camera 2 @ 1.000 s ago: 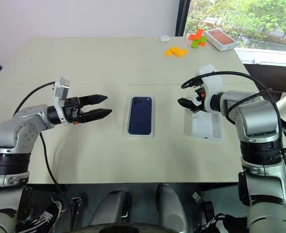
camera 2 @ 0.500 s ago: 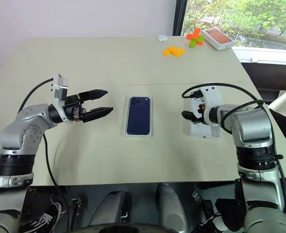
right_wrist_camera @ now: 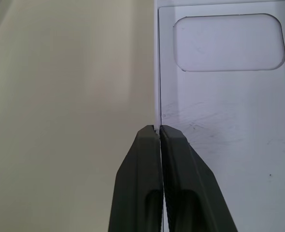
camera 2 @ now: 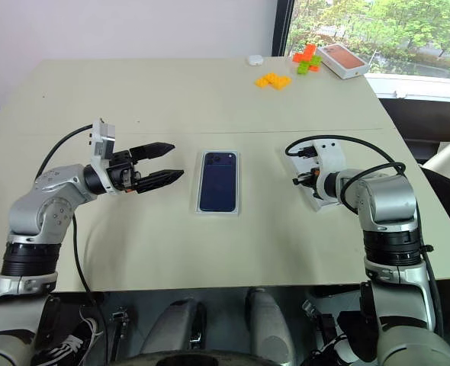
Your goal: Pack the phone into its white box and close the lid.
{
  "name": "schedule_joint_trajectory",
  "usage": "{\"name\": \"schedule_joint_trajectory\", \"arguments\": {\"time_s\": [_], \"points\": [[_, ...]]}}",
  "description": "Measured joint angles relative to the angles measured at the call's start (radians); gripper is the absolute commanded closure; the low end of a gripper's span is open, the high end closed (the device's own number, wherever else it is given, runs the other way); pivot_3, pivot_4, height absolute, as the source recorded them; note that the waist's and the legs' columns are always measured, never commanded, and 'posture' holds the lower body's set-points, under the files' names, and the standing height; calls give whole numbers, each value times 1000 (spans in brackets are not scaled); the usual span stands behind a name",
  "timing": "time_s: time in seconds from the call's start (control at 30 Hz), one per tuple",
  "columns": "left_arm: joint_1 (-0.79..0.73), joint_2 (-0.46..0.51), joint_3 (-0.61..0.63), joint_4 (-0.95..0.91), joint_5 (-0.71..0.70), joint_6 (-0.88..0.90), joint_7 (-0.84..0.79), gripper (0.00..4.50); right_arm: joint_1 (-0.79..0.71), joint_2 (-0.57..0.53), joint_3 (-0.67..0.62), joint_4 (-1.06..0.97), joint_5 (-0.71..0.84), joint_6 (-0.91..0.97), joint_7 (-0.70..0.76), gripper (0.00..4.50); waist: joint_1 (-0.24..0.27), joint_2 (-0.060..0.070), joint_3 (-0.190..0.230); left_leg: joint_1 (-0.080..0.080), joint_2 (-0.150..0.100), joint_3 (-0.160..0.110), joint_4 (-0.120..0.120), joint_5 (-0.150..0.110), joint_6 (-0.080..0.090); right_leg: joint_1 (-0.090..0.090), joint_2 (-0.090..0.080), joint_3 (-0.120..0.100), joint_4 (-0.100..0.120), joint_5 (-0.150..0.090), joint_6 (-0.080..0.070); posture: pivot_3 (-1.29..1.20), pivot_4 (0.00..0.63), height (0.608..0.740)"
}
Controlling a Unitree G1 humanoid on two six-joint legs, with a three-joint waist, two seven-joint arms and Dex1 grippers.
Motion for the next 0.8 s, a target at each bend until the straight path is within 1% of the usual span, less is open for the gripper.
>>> {"name": "schedule_joint_trajectory", "arguments": {"time_s": [0.13, 0.23, 0.3, 0.37, 0.47, 0.57, 0.67, 0.77, 0.8], "points": [[2, 1, 0, 0, -1, 0, 2, 0, -20, 50, -36, -22, 13, 81, -29, 4429, -1, 0, 0, 0, 0, 0, 0, 0, 0, 0, 0, 0, 0, 0, 0, 0, 150, 740], [4, 1, 1, -1, -3, 2, 5, 0, -70, 142, -106, -50, 10, 188, -83, 4429, -3, 0, 0, 0, 1, 0, 0, 0, 0, -1, 0, 0, 1, 0, 0, 0, 150, 740], [4, 0, 1, -1, -8, 3, 9, 0, -103, 250, -151, -105, 8, 254, -142, 4429, -4, 0, 0, 0, 1, -1, 0, 0, 0, -1, 1, 0, 1, 0, 0, 0, 150, 740], [4, -4, 0, -1, -11, 3, 11, 0, -119, 324, -170, -117, 11, 273, -190, 4429, -2, 0, 0, 0, 1, -1, 0, 0, 0, -1, 1, 0, 2, 0, 0, 0, 150, 740], [6, -6, 0, -1, -12, 3, 13, 0, -128, 360, -208, -113, 6, 273, -259, 4429, 6, 1, 0, -1, -1, -1, 0, 0, 0, -1, -2, 0, 1, 0, 0, 0, 150, 740], [6, -6, 0, -1, -13, 3, 18, 0, -135, 410, -260, -113, -1, 273, -335, 4429, 2, 0, 0, -1, -2, 0, 0, -1, 2, -1, -3, 0, 0, 0, 0, 0, 150, 740], [6, -6, 0, -1, -13, 4, 22, 0, -135, 461, -273, -113, 0, 273, -389, 4429, -2, 1, 0, -1, -1, 0, -1, -2, 3, -2, -2, 0, 1, 0, 0, 0, 150, 740], [6, -9, 0, -3, -19, 11, 29, 0, -135, 484, -295, -112, -1, 274, -430, 3589, -3, 1, 0, -1, -1, 0, -1, -2, 3, -2, -2, 0, 1, 0, 0, 0, 150, 740], [7, -9, 0, -5, -19, 16, 29, 0, -135, 484, -303, -111, -2, 274, -439, 3111, -3, 1, 0, -1, -1, 0, -1, -2, 3, -2, -2, 0, 1, 0, 0, 0, 150, 740]]}}
